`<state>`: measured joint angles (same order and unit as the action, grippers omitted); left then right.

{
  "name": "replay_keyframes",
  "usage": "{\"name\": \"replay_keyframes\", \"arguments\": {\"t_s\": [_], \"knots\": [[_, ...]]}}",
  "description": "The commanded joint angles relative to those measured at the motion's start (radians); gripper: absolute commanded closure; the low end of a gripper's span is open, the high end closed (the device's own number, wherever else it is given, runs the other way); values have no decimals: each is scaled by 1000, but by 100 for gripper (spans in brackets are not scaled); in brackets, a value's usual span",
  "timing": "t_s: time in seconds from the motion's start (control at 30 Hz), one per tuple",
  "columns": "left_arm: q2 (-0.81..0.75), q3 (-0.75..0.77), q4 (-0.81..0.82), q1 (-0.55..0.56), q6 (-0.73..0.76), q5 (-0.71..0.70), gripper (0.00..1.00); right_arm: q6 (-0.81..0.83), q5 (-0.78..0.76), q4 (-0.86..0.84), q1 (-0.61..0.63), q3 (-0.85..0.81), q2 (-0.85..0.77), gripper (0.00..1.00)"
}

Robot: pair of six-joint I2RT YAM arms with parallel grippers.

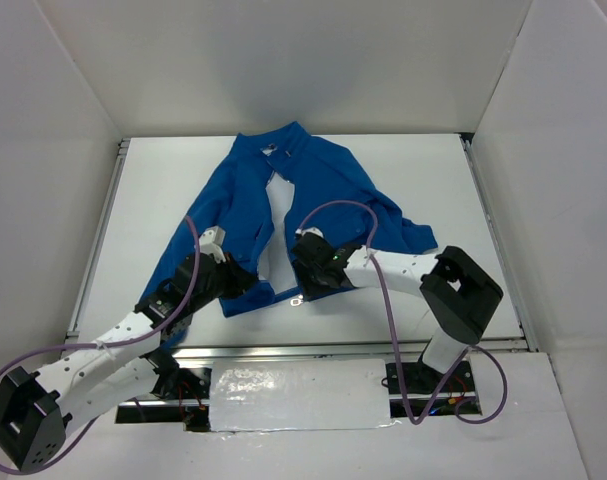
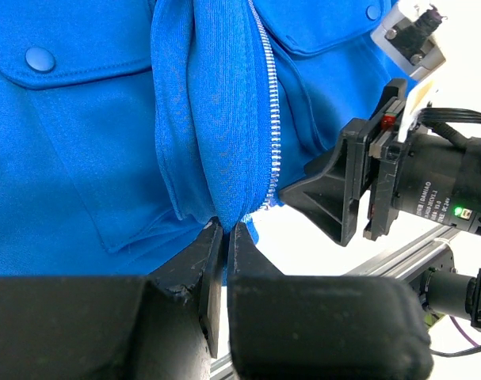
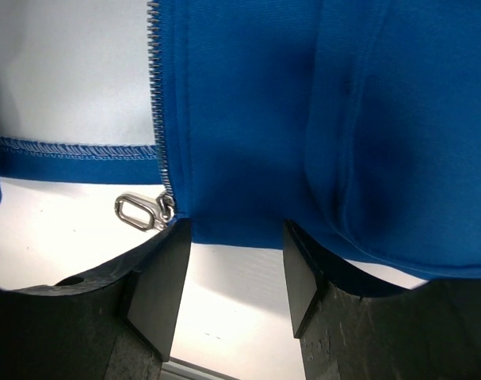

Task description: Zip up the jacket

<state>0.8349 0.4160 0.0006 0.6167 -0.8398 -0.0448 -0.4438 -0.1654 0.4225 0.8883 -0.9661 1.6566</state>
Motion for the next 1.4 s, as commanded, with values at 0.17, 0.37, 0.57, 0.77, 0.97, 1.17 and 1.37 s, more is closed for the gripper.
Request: {"name": "replay_keyframes", "arguments": {"t_s": [0.17,0.37,0.57,0.77,0.97,1.17,1.37], "knots": [[6,-13,44,-3,21,36,100,-15,-37,-2,23,-49,68,43],[6,-20,52,-5,21,36,100,-24,-45,-8,21,-52,91,46],[3,-29,55,-5,19,36,100,-21,18,1,24,-62,155,70],[-11,-36,47,-5,18,36,100,-58,59,4,23,-53,167,100],[-8,-23,52,-5,25,52,100,-163,107,-77,24,-30,-39,100],[-20,-14,94,-5,34,80,100,-302,138,-422,20,165,-369,100],[-36,-20,208,-5,38,128,100,-340,207,-672,6,300,-457,100]]}}
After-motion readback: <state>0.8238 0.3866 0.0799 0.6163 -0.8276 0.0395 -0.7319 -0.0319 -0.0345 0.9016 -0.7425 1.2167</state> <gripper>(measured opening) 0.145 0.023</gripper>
